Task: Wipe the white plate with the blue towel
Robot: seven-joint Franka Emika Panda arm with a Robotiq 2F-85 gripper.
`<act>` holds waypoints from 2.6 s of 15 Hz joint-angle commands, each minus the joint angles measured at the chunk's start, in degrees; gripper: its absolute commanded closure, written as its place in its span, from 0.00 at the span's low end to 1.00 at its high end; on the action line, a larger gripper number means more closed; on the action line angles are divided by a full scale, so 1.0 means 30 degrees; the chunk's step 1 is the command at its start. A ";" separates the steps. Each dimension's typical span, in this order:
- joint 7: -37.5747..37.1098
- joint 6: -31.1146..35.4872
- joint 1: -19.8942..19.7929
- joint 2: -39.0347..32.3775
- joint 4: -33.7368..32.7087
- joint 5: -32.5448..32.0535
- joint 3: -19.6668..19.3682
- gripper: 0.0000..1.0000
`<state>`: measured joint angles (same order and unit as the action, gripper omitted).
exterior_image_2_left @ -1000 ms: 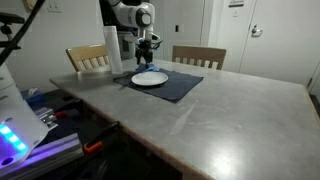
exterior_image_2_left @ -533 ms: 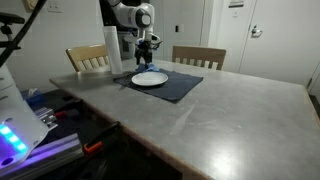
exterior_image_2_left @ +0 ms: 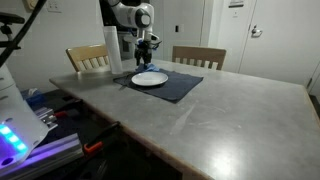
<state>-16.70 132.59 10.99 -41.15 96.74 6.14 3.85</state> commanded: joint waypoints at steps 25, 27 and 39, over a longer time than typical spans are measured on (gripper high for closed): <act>0.2681 -0.0192 -0.0771 0.0906 -0.0016 0.0537 0.0794 0.98; 0.3171 -0.0096 -0.0989 0.1446 0.0181 0.0651 0.0926 0.98; 0.8420 -0.5206 -0.2741 0.5291 0.1792 0.1087 0.1334 0.98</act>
<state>5.32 121.65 4.33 -30.05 97.78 8.52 7.19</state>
